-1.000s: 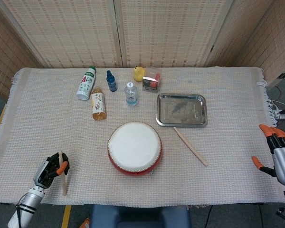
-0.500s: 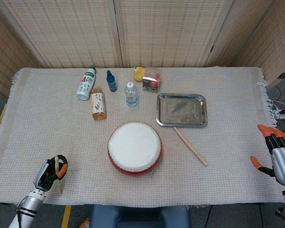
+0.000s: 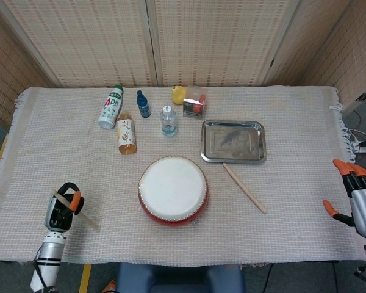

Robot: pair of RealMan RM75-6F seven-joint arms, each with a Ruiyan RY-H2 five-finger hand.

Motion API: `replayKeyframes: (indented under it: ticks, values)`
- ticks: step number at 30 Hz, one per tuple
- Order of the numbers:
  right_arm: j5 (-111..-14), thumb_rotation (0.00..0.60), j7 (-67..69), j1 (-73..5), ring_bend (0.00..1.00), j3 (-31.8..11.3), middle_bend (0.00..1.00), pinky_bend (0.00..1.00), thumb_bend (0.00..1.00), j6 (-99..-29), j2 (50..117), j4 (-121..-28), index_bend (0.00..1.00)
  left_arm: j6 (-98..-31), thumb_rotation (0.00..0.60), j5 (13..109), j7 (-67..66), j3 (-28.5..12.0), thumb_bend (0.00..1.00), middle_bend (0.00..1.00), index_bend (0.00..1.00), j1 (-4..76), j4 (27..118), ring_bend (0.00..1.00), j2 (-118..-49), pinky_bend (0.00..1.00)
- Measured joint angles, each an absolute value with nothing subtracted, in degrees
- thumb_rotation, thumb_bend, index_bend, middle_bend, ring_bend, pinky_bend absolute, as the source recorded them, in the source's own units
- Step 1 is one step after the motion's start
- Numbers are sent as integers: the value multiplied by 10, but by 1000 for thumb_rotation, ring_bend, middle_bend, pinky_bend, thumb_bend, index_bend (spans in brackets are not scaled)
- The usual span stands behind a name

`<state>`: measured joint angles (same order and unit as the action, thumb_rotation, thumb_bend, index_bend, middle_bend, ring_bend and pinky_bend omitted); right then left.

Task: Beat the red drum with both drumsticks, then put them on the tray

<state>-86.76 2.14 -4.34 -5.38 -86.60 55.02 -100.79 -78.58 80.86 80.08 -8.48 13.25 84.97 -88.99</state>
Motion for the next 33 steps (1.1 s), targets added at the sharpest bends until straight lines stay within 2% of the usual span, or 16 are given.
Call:
replayKeyframes:
  ticks: [5,11,19,23,30,33]
  values:
    - [-865,600,24,-43,22,-53,108,150,192,-864,552,-1004,48,-804,600,813,729,-91,433,990,850,135,806,882,-923,953]
    - [-864,600,26,-42,22,-53,108,150,192,-865,553,-1002,48,-821,600,856,692,-66,431,905,761,134,752,778,-937,838]
    - [-866,600,26,-40,22,-52,108,151,192,-869,554,-1002,48,-835,600,901,696,-20,433,848,698,125,733,733,-916,800]
    - [-867,600,26,-40,22,-52,108,151,193,-869,555,-1002,48,-824,600,898,695,-16,433,815,661,125,732,706,-909,782]
    - [-867,600,25,-42,22,-52,108,152,192,-866,555,-1002,48,-795,597,883,719,-9,431,807,661,126,730,697,-900,778]
    - [-865,600,22,-43,22,-53,108,152,192,-864,556,-1003,48,-788,569,877,730,-6,412,810,668,124,724,697,-901,780]
